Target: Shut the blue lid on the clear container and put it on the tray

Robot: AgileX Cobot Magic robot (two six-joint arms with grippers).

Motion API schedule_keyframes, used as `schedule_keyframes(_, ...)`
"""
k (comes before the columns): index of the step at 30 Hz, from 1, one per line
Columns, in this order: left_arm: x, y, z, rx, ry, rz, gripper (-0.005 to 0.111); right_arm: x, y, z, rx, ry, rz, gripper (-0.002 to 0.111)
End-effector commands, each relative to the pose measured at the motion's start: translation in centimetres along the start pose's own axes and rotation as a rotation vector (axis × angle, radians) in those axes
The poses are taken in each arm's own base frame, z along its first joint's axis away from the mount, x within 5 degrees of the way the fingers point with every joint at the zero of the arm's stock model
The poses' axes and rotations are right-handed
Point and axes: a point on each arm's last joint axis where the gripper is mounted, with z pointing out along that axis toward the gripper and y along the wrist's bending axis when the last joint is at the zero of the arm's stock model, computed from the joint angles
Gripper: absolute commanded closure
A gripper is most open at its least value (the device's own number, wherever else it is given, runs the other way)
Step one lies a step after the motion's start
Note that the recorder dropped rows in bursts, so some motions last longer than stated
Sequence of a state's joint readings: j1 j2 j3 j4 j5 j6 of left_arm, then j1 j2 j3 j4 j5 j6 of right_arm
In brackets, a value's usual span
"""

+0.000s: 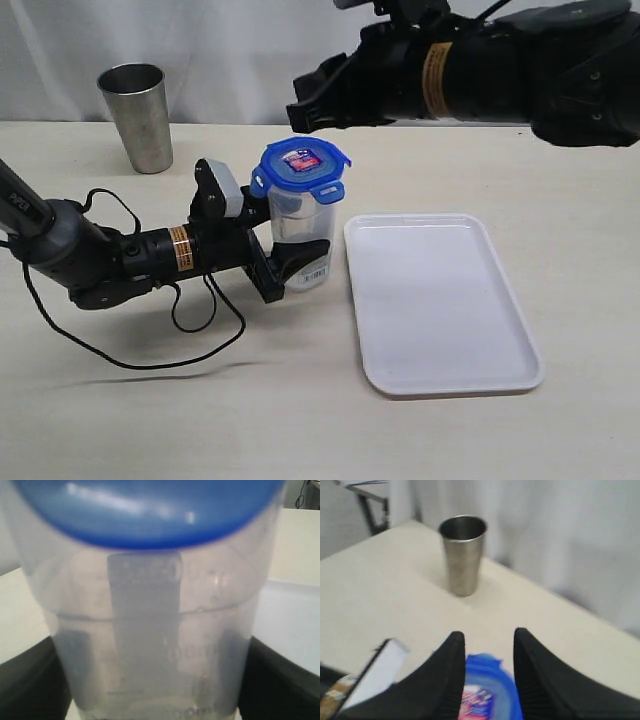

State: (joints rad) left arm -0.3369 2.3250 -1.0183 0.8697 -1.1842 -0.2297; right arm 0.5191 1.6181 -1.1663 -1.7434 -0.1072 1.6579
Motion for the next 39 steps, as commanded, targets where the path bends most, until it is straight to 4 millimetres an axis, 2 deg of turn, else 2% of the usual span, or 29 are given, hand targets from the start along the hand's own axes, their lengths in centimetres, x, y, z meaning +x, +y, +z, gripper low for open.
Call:
schedule_keyframes(1, 0.0, -0.1, -0.1, 0.028, 0.0, 0.002, 0.107, -1.3, 0.8, -1.0, 0.522, -0.028, -0.163, 0.075)
schedule_keyframes(3, 0.0, -0.2, -0.1, 0.035, 0.001, 0.005, 0.107, -1.4, 1.0, -1.3, 0.67, 0.078, -0.164, 0.075)
schedule_keyframes(4, 0.0, -0.3, -0.1, 0.044, 0.003, 0.01, 0.107, -1.4, 1.1, -1.2, 0.66, 0.149, -0.172, 0.075)
schedule_keyframes(6, 0.1, -0.4, -0.2, 0.078, 0.007, 0.025, 0.107, -1.7, 0.9, -0.7, 0.547, 0.292, -0.099, 0.075)
schedule_keyframes(9, 0.2, -0.5, -0.5, 0.12, 0.012, 0.028, 0.107, -2.6, 0.6, -0.1, 0.314, 0.395, 0.038, 0.075)
schedule_keyframes(12, 0.2, -0.5, -0.6, 0.127, 0.013, 0.01, 0.107, -3.7, 1.7, -0.1, 0.082, 0.4, 0.145, 0.071)
schedule_keyframes(16, 0.2, -0.5, -0.6, 0.127, 0.013, 0.007, 0.107, -3.6, 4.1, 0.4, -0.059, 0.418, 0.142, 0.066)
schedule_keyframes(18, 0.2, -0.5, -0.6, 0.127, 0.013, 0.007, 0.107, -2.8, 5.2, 0.9, -0.03, 0.468, 0.158, 0.066)
schedule_keyframes(24, 0.1, -0.5, -0.6, 0.124, 0.011, 0.005, 0.107, -1.8, 8.1, 2.5, 0.237, 0.519, 0.062, 0.066)
schedule_keyframes(28, 0.0, -0.4, -0.5, 0.124, 0.003, 0.01, 0.107, -1.8, 10.7, 3.6, 0.236, 0.56, 0.011, 0.066)
schedule_keyframes(30, 0.0, -0.4, -0.5, 0.124, 0.003, 0.01, 0.107, -1.1, 11.4, 4.9, 0.246, 0.599, -0.008, 0.066)
schedule_keyframes(39, 0.0, -0.4, -0.5, 0.124, 0.003, 0.01, 0.107, 0.4, 11.1, 6.3, 0.322, 0.677, -0.071, 0.066)
